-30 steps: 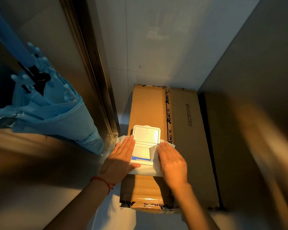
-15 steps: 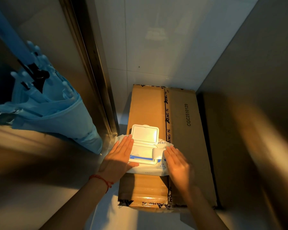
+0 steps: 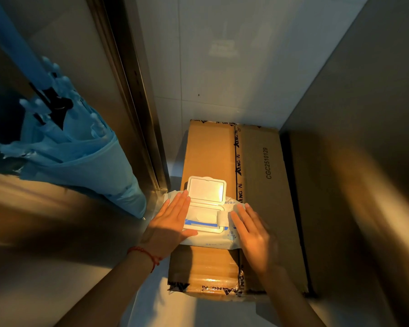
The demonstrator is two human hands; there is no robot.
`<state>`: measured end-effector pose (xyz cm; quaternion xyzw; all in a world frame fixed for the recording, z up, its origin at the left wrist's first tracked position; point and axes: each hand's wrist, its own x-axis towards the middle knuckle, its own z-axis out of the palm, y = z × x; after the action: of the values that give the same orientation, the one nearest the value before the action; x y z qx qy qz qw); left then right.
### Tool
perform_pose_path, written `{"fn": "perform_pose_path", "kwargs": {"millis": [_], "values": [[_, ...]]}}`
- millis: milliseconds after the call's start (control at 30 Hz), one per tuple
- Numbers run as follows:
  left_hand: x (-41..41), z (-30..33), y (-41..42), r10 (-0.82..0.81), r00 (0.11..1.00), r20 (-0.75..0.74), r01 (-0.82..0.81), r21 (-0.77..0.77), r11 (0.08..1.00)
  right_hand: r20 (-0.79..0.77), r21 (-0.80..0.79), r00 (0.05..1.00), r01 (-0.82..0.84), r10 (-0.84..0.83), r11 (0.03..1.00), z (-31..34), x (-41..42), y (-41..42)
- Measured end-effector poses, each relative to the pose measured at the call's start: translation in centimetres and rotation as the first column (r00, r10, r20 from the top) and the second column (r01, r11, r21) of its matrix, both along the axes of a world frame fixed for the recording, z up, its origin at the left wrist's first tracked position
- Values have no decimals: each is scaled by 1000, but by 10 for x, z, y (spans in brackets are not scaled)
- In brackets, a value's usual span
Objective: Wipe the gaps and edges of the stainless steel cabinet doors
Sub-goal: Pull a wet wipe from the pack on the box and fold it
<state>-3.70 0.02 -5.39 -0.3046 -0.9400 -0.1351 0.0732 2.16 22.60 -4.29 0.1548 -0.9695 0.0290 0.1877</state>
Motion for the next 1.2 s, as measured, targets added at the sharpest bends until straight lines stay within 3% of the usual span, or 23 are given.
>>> {"fn": "perform_pose_path", "kwargs": {"millis": [200,500,833,1200], "values": [[-1,-1,0,-6,1000,3,6,1,1000,-15,-29,987,-162,162,986,-9,-5,1],[-1,-4,0,4,1000,15,-4,-11,1000,15,-73,984,-179,180,981,-11,-4,3],[-2,-6,-1,11,1000,-5,-11,-50,999,44,-161,999,-4,11,987,1,-3,-13],[-2,-8,1,17,999,-30,-17,1,1000,49,-64,998,45,-42,997,19,-8,-37]]}}
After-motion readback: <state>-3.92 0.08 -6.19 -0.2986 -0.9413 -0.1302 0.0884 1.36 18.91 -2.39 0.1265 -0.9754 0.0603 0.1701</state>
